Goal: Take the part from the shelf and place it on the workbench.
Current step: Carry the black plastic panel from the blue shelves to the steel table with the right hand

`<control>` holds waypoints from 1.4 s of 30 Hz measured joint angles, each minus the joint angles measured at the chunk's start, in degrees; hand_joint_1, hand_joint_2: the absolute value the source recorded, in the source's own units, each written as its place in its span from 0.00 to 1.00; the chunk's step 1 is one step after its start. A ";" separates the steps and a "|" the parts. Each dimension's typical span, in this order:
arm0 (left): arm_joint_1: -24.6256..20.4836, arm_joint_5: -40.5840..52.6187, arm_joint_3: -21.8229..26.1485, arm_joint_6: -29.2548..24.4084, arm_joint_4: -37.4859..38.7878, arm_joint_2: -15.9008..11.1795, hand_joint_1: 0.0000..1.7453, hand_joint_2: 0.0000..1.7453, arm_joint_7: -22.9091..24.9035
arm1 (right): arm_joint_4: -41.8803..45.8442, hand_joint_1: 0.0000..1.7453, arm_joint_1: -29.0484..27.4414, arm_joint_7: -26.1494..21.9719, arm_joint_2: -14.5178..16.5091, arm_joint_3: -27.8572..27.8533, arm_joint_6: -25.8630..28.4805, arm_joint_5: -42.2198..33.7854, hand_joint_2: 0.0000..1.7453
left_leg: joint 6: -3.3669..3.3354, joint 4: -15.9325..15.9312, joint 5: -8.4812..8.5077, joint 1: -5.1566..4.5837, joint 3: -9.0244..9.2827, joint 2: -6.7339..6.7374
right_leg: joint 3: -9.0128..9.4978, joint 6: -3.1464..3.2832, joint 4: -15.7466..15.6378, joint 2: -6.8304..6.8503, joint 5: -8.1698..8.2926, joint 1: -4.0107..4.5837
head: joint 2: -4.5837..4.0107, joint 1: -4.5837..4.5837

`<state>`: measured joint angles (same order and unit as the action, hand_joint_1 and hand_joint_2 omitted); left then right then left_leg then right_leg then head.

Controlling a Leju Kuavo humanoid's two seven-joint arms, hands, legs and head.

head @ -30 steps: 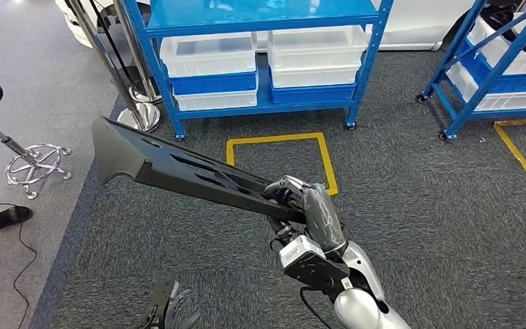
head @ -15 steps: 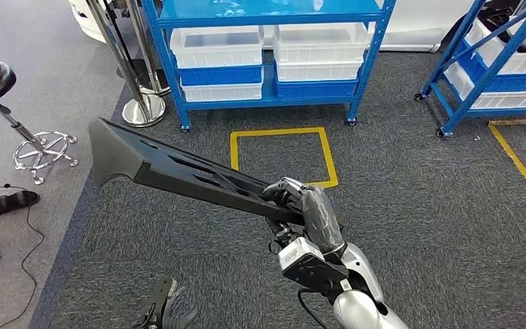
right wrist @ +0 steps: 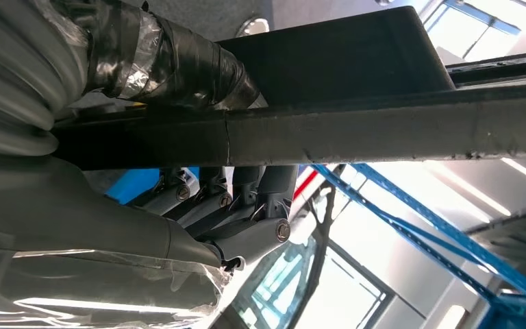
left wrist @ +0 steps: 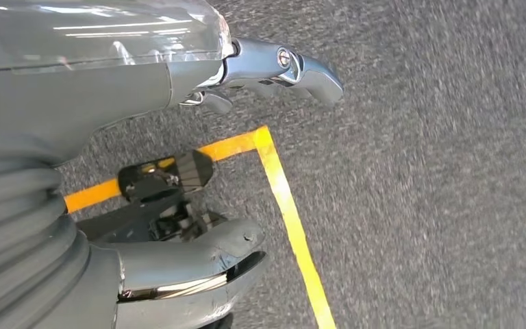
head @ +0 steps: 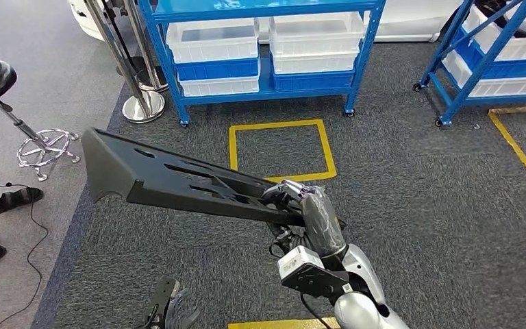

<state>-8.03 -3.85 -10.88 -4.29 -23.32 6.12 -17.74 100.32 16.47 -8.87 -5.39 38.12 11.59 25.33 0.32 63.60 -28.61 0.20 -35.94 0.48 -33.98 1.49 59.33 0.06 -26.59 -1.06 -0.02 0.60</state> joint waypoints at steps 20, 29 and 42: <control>0.80 0.70 -1.53 -0.40 0.81 -0.05 0.00 1.00 -0.37 | 1.84 1.00 -3.57 -2.87 -2.07 -0.38 5.80 6.41 1.00 | -2.78 -6.61 3.62 0.06 3.03 -2.09 | -7.17 -2.66 14.31 -0.03 -5.97 0.19 | 0.00 -0.07; 0.28 2.24 -2.58 -0.62 0.90 -1.43 0.00 1.00 0.27 | 3.07 1.00 -5.32 -3.51 -2.19 -1.54 8.48 7.43 1.00 | -0.46 -3.83 2.86 0.11 0.71 -4.59 | 0.26 -0.73 0.20 -1.47 -0.45 -0.03 | 0.00 0.03; -0.31 2.90 -3.30 0.25 0.93 -2.71 0.00 1.00 0.45 | 4.23 1.00 -6.91 -3.08 -2.08 -1.86 9.12 8.78 1.00 | -0.84 -5.46 3.02 -0.46 2.17 2.12 | 1.01 -1.44 -0.33 6.02 -0.71 0.33 | 0.00 0.17</control>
<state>-8.34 -0.95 -14.18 -4.04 -22.39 3.41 -17.29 104.55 9.55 -11.95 -7.46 36.26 20.71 34.11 -0.52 58.14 -25.59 -0.26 -33.77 2.60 -32.97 0.05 59.00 6.08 -27.31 -0.73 -0.02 0.77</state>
